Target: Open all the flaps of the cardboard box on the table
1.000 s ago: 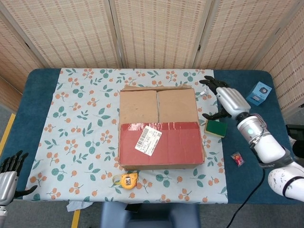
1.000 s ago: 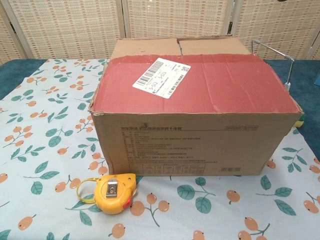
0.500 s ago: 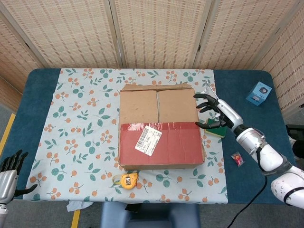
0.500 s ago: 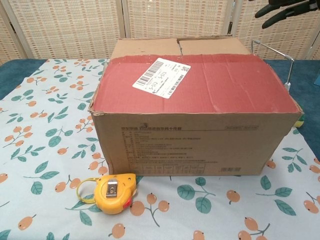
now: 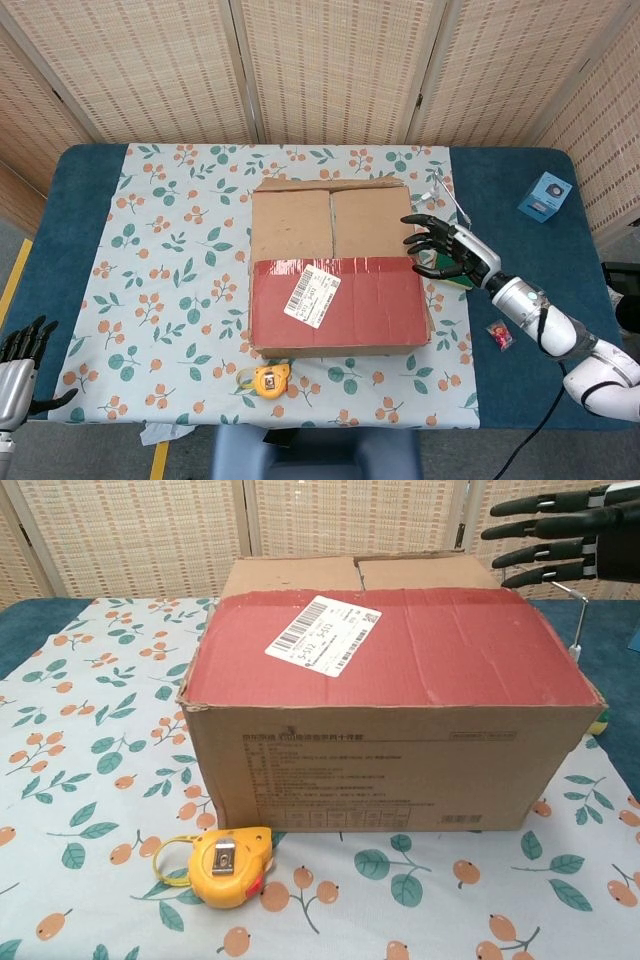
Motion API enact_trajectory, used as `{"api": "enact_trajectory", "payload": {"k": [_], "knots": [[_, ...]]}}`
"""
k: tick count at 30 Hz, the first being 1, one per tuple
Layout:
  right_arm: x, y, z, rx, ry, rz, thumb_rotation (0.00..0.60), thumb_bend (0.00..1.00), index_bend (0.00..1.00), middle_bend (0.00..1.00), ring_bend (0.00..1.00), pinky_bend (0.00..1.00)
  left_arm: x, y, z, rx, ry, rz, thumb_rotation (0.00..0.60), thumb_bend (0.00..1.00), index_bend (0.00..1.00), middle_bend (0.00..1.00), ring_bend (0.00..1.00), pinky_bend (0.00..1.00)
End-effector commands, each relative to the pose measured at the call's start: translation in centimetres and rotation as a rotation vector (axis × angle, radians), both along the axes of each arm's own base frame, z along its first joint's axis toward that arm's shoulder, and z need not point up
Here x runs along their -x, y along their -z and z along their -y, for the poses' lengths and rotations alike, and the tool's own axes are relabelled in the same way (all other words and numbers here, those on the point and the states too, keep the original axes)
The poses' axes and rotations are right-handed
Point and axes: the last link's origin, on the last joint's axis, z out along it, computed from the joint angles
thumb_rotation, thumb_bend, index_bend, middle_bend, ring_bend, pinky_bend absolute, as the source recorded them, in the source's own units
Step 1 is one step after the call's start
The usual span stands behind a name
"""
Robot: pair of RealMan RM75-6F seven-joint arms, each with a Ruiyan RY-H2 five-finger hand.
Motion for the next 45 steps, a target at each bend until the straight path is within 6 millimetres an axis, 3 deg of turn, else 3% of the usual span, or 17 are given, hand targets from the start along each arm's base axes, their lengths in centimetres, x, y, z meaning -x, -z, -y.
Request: {"api": "enact_trajectory", "payload": {"k": [1,14,27,36,45], "knots": [[-0.4,0.9,0.3,-0.034,-0.046,0.018,0.6,0.28,0.18,0.15,0.25,0.27,0.0,0.0,0.0,-0.001,0.002,0.001,0.6,0.17,0.0,0.0,0.0,0.0],[-0.4,1.5,0.2,-0.064,-0.069,0.026,0.6,0.28,0.18,0.14,0.24,0.27,-0.1,-0.1,0.0,-0.001,0.009,0.0,0.6,0.17,0.0,0.0,0.0,0.0],[-1.1,-1.9,-2.9,-0.039,-0.124,0.044,0.6,0.28,0.18,0.13,0.23,0.27,-0.5,0.3,-0.2,0.008,0.026,-0.023,0.6,0.17,0.0,0.0,0.0,0.0],[-2.8,-6.2,-7.5,0.028,-0.198,0.022,0.6,0.28,0.18,0.11,0.22,0.27,-1.0,0.7,-0.2,0.014,0.045,-0.04,0.6,0.17,0.0,0.0,0.0,0.0],[-4.8,-9.8,-14.3,0.092,-0.283,-0.041,0.6,0.28,0.18,0.1,0.21,0.27,-1.6,1.2,-0.1,0.02,0.062,-0.068,0.6,0.17,0.0,0.0,0.0,0.0]]}}
